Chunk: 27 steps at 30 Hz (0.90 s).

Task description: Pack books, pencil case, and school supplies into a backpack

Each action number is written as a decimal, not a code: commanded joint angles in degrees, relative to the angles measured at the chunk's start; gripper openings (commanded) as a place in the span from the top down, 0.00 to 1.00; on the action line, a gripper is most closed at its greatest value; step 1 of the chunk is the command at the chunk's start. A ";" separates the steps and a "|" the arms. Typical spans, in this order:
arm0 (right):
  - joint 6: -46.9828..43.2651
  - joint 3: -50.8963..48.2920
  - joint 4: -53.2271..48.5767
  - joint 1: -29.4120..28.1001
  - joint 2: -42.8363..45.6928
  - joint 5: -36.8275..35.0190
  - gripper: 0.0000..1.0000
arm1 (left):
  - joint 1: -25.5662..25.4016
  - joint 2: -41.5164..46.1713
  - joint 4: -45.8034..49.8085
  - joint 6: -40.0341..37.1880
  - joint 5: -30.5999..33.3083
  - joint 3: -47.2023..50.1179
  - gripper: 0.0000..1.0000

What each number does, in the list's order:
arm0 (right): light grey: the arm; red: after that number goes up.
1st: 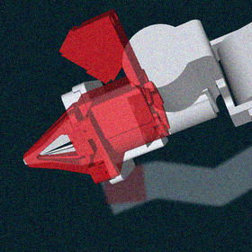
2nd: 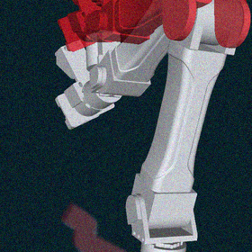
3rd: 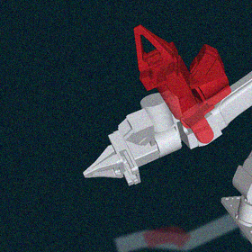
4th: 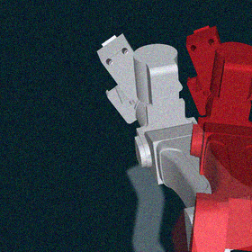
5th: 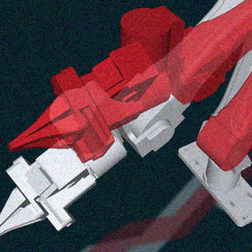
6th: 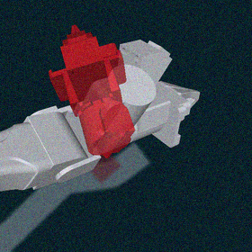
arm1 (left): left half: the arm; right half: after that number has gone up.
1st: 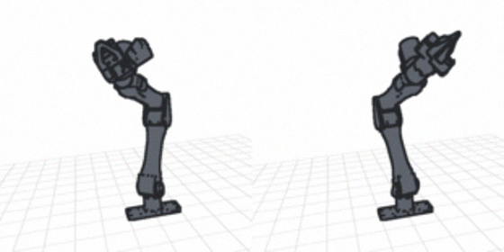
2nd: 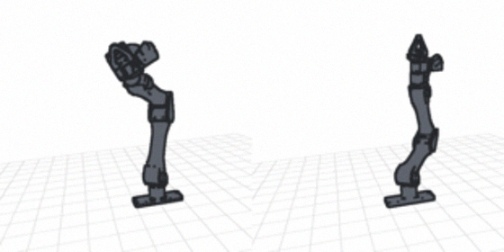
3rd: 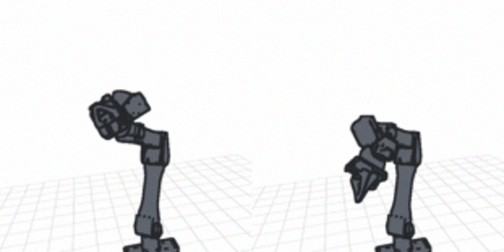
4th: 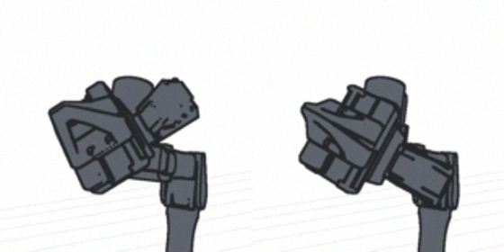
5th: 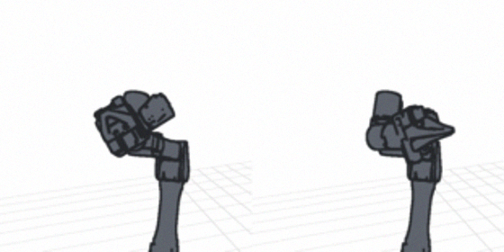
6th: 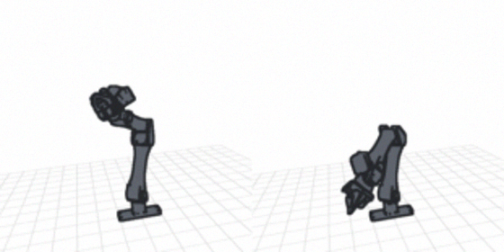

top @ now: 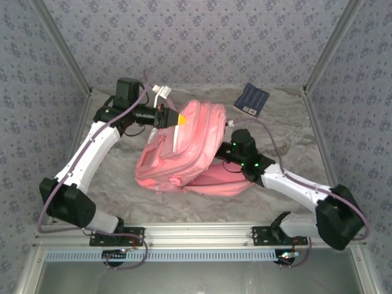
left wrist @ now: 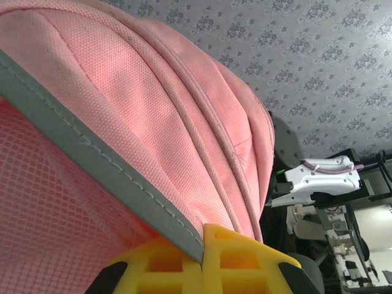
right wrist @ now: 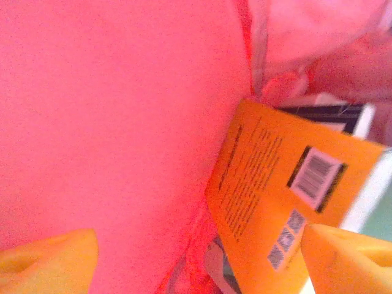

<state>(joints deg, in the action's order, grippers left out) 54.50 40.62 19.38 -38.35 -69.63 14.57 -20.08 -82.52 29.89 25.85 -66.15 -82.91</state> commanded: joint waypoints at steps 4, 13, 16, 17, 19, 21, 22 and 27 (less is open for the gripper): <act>-8.65 -2.05 -17.41 3.93 8.88 -9.56 0.15 | 3.12 6.83 -4.06 -1.82 7.19 1.22 1.00; -13.95 4.65 -35.43 12.79 9.93 -25.74 0.11 | 4.95 6.05 9.83 -2.26 37.61 6.03 1.00; -13.99 8.64 -36.46 17.20 4.18 -24.67 0.11 | 4.96 3.47 10.06 -0.32 41.17 7.49 1.00; -14.42 10.55 -36.35 18.61 1.80 -23.58 0.12 | 4.96 2.67 10.02 0.14 43.25 7.76 1.00; -15.60 14.58 -37.17 20.03 -3.31 -23.79 0.12 | 5.25 1.16 10.26 0.32 48.13 7.39 1.00; -17.92 18.89 -36.51 21.57 -9.42 -22.38 0.11 | 5.98 -0.48 9.36 1.75 50.52 7.06 1.00; -20.82 21.70 -37.19 22.23 -12.49 -22.71 0.12 | 6.10 -1.03 9.31 2.31 50.56 6.99 1.00; -24.92 36.54 -37.15 28.52 -29.77 -13.29 0.16 | 6.10 -5.01 10.12 3.77 53.90 4.51 0.88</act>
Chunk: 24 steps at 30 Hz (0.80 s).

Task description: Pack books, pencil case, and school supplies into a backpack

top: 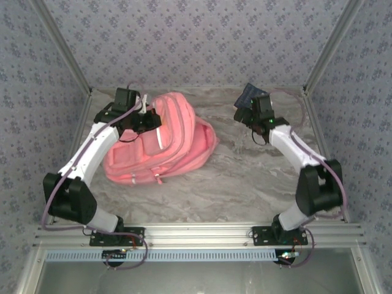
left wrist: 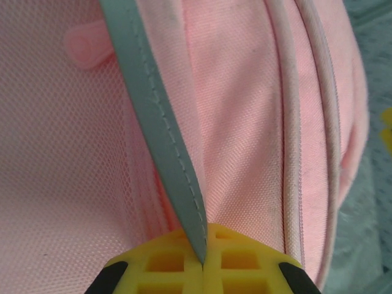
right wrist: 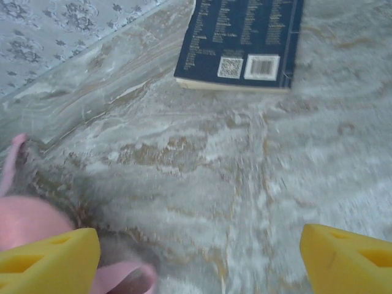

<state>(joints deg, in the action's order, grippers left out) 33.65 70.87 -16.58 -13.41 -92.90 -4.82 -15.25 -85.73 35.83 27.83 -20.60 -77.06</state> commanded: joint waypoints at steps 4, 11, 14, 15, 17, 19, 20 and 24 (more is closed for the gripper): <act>-5.92 20.68 -3.81 7.58 -20.22 15.23 0.23 | -0.07 1.50 0.90 3.49 7.98 2.06 0.53; 1.94 39.38 -5.29 13.02 -36.99 24.82 0.67 | -1.36 11.28 1.08 -0.08 12.36 6.26 0.41; 4.58 45.28 -8.92 13.75 -41.88 23.28 0.85 | -1.45 15.13 -2.05 -0.03 12.15 9.86 0.41; 4.54 48.56 -12.05 13.85 -43.61 22.49 0.90 | -1.46 16.41 -3.72 0.74 11.59 11.39 0.41; 4.71 53.42 -16.80 14.02 -47.34 20.84 0.97 | -1.62 17.86 -5.69 2.05 10.08 13.17 0.41; 5.65 57.62 -22.39 14.22 -50.71 19.00 1.00 | -1.91 18.26 -5.85 2.27 9.27 13.31 0.41; 6.25 59.48 -24.36 14.39 -52.25 18.32 1.00 | -2.06 18.25 -5.54 2.08 9.04 13.11 0.41; 6.53 64.16 -32.13 14.29 -56.41 14.91 1.00 | -2.40 18.79 -5.14 1.43 8.64 12.43 0.40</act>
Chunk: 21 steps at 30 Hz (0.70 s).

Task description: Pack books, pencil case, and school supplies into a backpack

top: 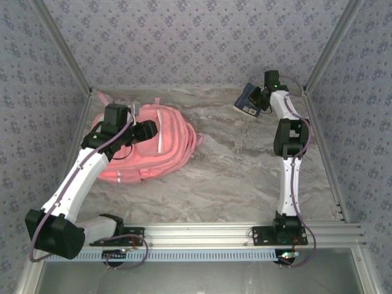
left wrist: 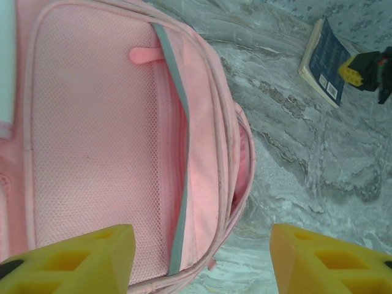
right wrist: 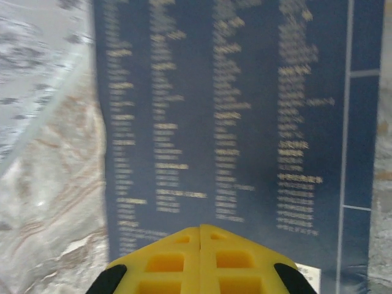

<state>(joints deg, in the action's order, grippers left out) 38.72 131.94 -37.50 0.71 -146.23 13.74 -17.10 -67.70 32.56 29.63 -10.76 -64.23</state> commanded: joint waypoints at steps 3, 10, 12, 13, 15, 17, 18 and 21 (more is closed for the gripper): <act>1.09 3.06 -14.84 -0.20 -3.54 -6.27 1.00 | -0.73 0.96 -2.46 -0.17 -1.52 -0.48 0.39; -0.02 -0.21 -21.39 -1.12 -3.56 -9.12 1.00 | -2.04 -1.23 -3.68 1.13 -1.97 -1.08 0.39; -0.22 -3.38 -20.86 -1.32 -2.54 -8.61 1.00 | -2.69 -1.70 -3.65 1.22 -1.87 -1.42 0.39; -0.48 -5.61 -20.16 -1.39 -1.66 -8.62 1.00 | -2.97 -1.82 -3.67 1.28 -1.68 -1.49 0.39; -0.97 -9.55 -18.70 -1.58 0.17 -8.99 1.00 | -3.36 -1.74 -3.73 1.40 -1.48 -1.50 0.39; -2.15 -12.73 -18.38 -2.02 2.89 -12.63 1.00 | -3.68 -1.62 -3.64 1.57 -0.74 -1.55 0.39; -2.08 -14.84 -17.77 -2.28 4.57 -12.12 1.00 | -3.81 -1.52 -3.66 1.64 -0.44 -1.52 0.39; -2.00 -17.76 -16.96 -1.98 6.95 -9.40 1.00 | -4.16 -2.07 -3.85 1.92 0.00 -1.73 0.39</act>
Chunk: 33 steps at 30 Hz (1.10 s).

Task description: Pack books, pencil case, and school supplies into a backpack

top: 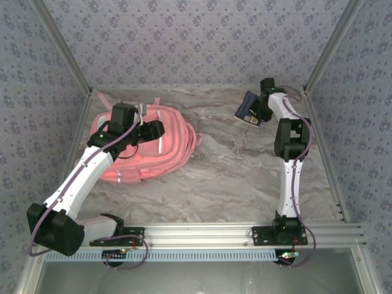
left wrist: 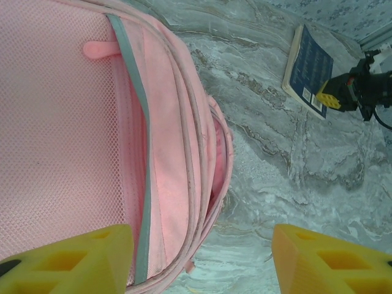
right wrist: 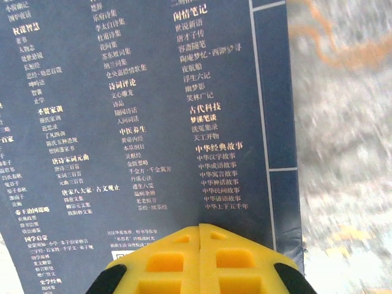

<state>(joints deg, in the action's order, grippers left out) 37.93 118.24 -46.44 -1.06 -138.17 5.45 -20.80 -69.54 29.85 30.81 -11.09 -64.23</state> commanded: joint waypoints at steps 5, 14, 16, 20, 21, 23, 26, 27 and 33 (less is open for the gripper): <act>-3.56 -8.85 -8.54 -0.42 1.51 -0.67 1.00 | -1.88 -1.60 -0.69 0.99 0.39 -2.86 0.39; -2.59 -16.14 -8.97 -2.92 6.51 2.52 0.99 | -5.92 -4.51 -0.12 1.34 1.95 -5.36 0.39; -1.60 -16.69 -10.57 -4.32 6.75 2.54 1.00 | -6.83 -5.09 -0.23 1.46 2.19 -5.60 0.39; 0.87 -21.20 -10.43 -7.43 9.24 2.08 1.00 | -7.89 -6.10 -0.49 2.06 2.11 -5.47 0.38; 1.52 -23.59 -9.01 -7.86 10.53 2.78 1.00 | -8.15 -6.36 -0.54 2.06 2.08 -5.47 0.38; 2.94 -28.62 -5.13 -8.41 13.50 3.85 1.00 | -8.67 -6.74 -0.71 2.11 2.12 -5.22 0.38; 4.26 -35.02 -1.82 -10.24 16.89 4.23 1.00 | -9.34 -7.72 -1.05 2.58 1.99 -5.03 0.38; 4.34 -36.91 -1.19 -11.21 17.79 4.38 1.00 | -9.65 -8.18 -1.18 2.74 1.97 -5.03 0.38; 4.33 -48.03 2.54 -17.64 24.28 4.88 1.00 | -13.30 -12.06 -0.94 2.77 1.93 -6.51 0.38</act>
<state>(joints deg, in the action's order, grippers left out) 41.10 77.10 -40.45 -15.40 -112.46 9.47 -32.62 -80.01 29.74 33.12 -9.37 -68.69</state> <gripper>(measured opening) 0.048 0.623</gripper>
